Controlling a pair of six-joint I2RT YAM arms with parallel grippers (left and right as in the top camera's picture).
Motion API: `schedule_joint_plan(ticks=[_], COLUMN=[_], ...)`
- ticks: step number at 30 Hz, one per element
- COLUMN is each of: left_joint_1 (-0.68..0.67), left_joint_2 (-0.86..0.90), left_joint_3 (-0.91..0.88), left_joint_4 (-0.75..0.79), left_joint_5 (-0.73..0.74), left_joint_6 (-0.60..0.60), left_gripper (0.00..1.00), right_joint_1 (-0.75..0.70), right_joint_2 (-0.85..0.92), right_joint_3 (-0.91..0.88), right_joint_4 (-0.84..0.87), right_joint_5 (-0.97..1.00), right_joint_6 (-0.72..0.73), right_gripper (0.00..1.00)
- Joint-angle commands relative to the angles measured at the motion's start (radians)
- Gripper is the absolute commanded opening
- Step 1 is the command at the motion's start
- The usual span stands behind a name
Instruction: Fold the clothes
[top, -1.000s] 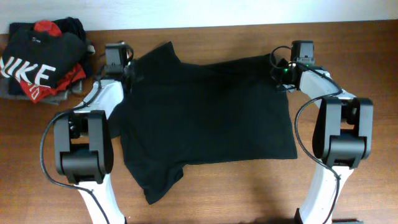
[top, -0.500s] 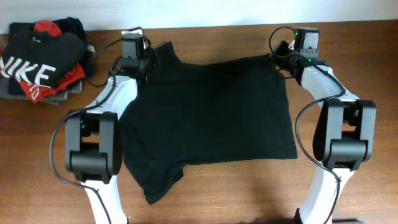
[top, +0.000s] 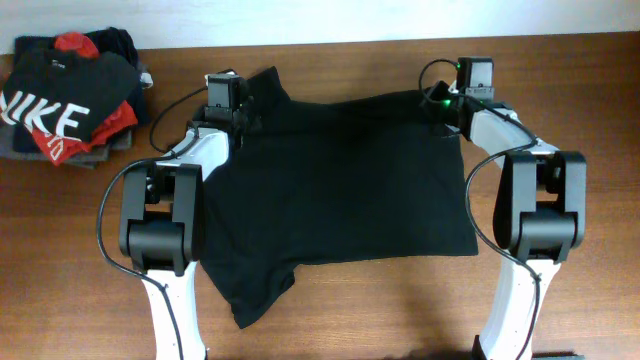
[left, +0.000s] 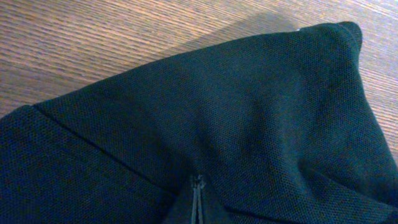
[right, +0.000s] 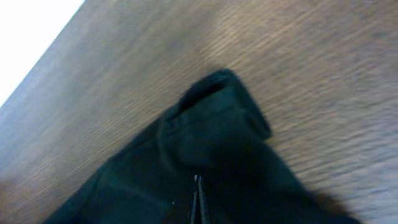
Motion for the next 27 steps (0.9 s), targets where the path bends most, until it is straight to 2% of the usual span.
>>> schedule_joint_plan(ticks=[1, 27], left_joint_1=[0.002, 0.002], left_joint_2=[0.010, 0.010], left_joint_3=[0.004, 0.004], left_joint_4=[-0.005, -0.012], left_joint_5=[0.008, 0.007], left_joint_6=[-0.018, -0.047], left_gripper=[0.00, 0.00], right_joint_1=[-0.011, -0.071], right_joint_2=[0.006, 0.126], right_joint_3=[0.010, 0.047], right_joint_4=[0.002, 0.064], right_joint_5=[0.044, 0.055], right_joint_6=[-0.010, 0.024], right_gripper=[0.04, 0.04])
